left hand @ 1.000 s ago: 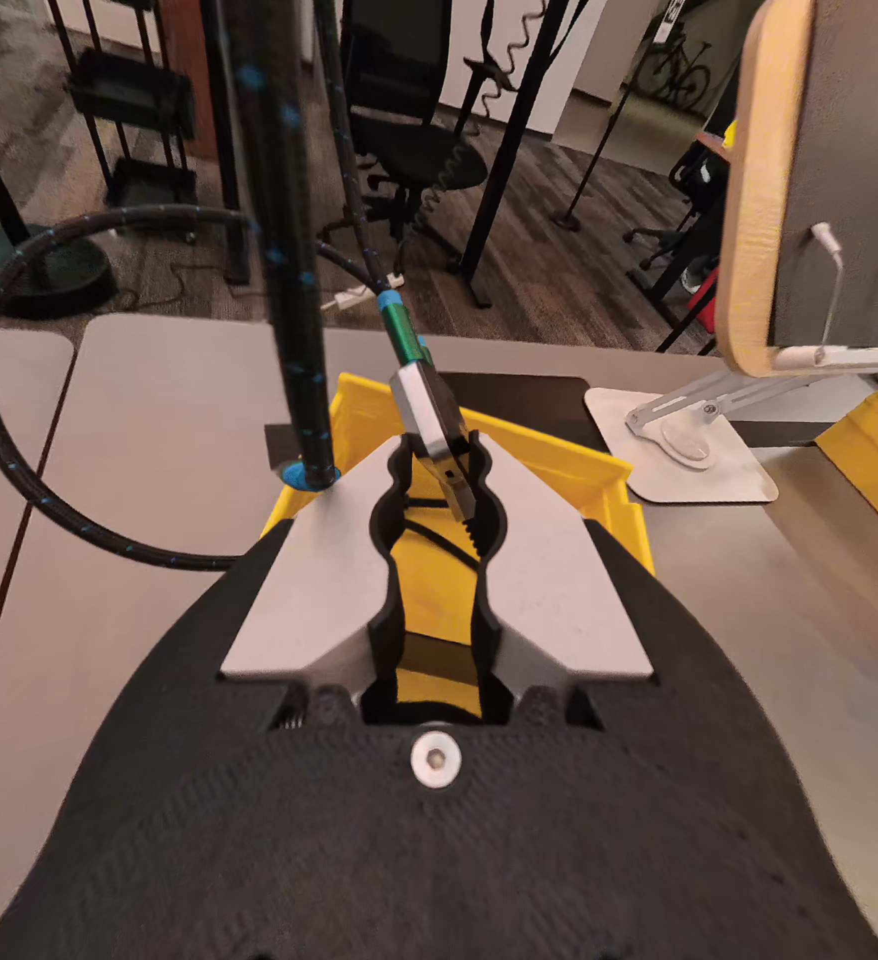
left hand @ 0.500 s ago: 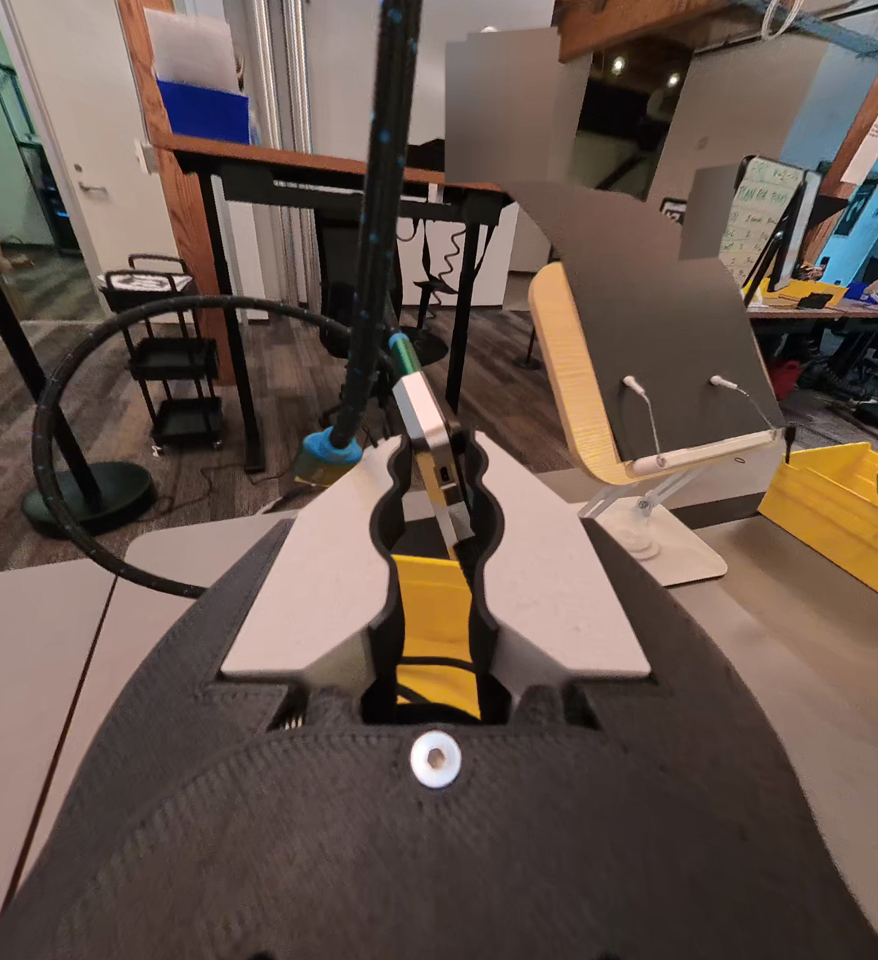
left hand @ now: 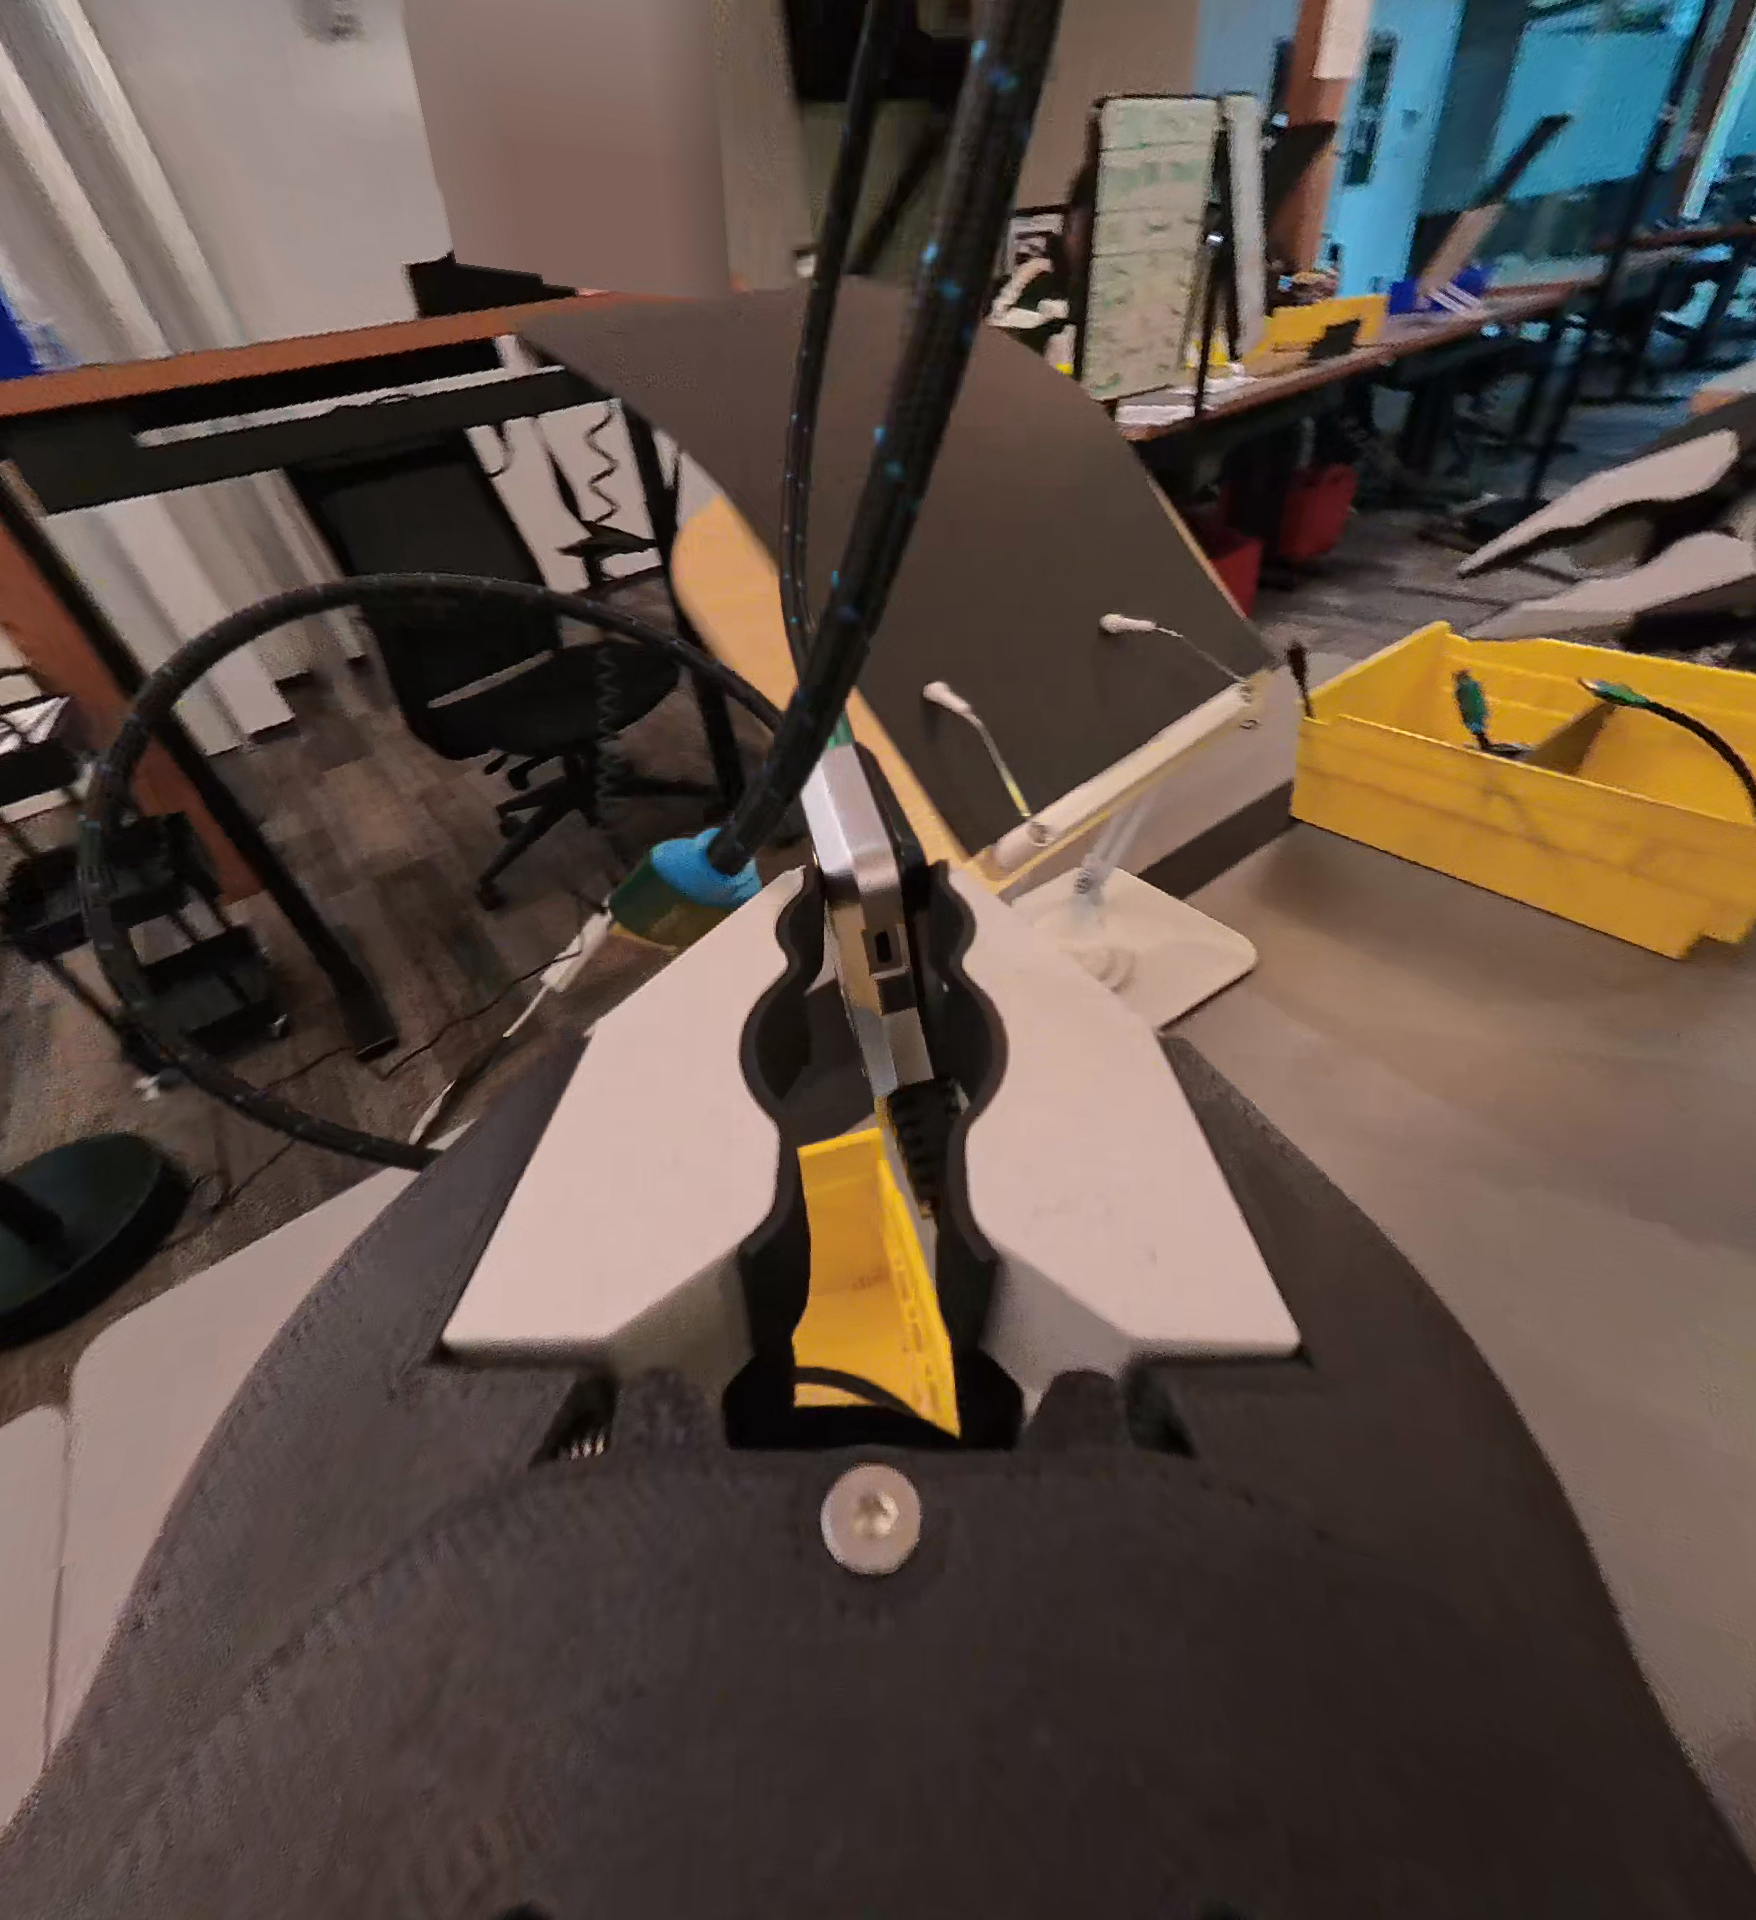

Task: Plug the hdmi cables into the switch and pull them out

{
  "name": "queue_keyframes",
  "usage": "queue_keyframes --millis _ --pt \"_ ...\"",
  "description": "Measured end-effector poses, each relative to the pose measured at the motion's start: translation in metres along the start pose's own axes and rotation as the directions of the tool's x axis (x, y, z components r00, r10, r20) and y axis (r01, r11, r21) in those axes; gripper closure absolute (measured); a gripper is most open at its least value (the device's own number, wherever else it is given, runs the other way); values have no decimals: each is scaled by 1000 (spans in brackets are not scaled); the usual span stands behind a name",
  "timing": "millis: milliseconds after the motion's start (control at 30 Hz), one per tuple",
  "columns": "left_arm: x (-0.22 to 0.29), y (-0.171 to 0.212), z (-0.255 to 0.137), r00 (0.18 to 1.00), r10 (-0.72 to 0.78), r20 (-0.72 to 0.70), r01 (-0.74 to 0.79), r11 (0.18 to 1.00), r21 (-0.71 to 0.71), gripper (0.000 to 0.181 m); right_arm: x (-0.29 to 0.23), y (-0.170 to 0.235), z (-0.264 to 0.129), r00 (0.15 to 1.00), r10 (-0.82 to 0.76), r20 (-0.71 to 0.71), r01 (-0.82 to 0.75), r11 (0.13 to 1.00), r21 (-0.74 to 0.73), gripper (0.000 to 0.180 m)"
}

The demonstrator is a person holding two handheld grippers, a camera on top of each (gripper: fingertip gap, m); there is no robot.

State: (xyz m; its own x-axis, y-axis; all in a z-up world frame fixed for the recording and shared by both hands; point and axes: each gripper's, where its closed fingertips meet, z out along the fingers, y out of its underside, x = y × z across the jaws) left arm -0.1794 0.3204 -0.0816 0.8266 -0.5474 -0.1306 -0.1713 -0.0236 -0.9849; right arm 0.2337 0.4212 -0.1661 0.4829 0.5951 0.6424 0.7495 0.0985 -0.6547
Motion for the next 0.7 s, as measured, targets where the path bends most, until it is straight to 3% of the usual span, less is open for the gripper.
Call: queue_keyframes --millis 167,333,500,700 --pt "49 1 18 978 112 -176 -118 993 -24 163 4 1 -4 1000 7 -7 -7 1000 5 150" --pt "112 27 34 871 282 -402 -340 937 -79 163 7 2 -6 1000 14 -15 -14 1000 9 150" --pt "164 66 53 750 292 -593 -462 873 -154 163 11 5 -10 999 23 -23 -23 1000 12 150" --pt "199 129 74 659 229 -716 -589 749 -303 163 16 8 -14 999 34 -35 -34 999 16 150"
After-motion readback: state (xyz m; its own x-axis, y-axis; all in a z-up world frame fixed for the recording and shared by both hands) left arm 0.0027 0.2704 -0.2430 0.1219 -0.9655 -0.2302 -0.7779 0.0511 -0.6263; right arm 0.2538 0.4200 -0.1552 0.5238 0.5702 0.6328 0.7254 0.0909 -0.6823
